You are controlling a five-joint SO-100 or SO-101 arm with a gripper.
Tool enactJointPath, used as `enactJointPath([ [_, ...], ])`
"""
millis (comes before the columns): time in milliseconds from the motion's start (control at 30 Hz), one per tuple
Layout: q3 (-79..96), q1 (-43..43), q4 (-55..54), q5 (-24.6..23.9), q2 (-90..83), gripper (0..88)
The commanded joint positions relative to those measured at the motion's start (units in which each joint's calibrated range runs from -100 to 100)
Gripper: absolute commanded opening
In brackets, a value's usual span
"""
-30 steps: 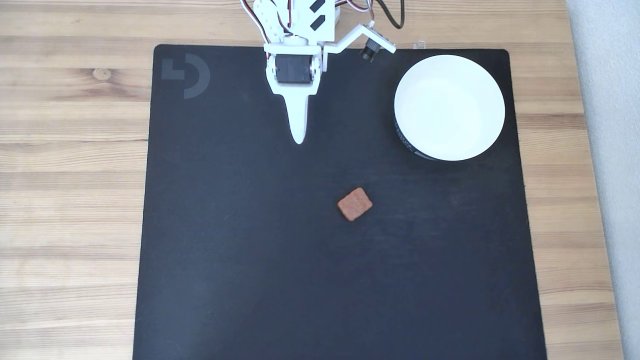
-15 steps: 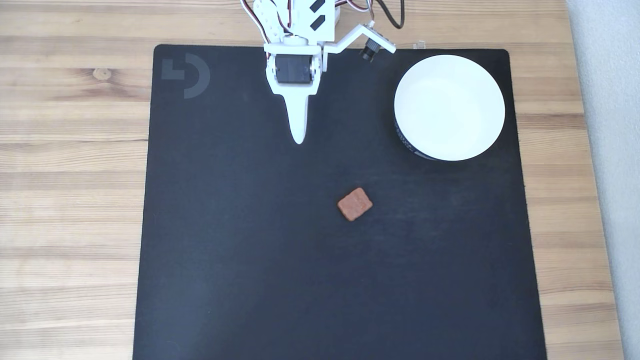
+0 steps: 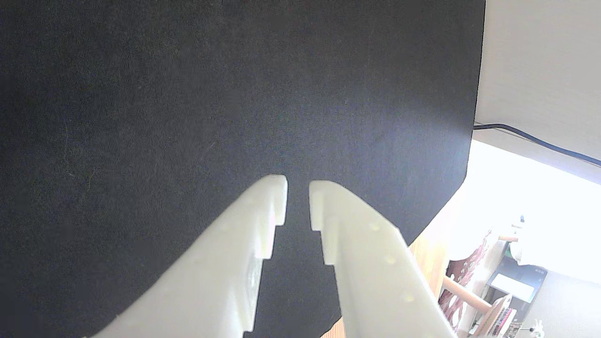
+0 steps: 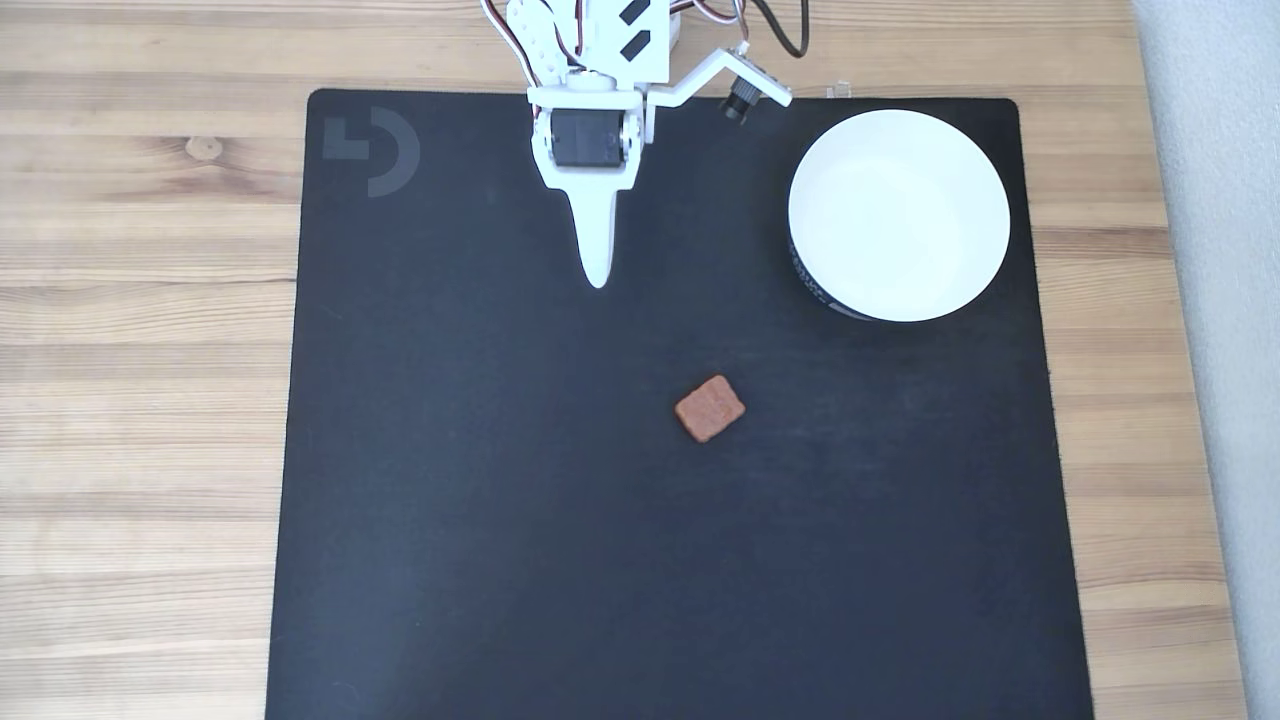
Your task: Pick up the toy and place it on the plate
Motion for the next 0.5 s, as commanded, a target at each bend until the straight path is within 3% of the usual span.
enactJointPath([
  [0,0.5,0.4,0.8,-0.1,-0.7,2.3],
  [467,-6.6,0.5,3.1,0.2,3.3,2.2],
])
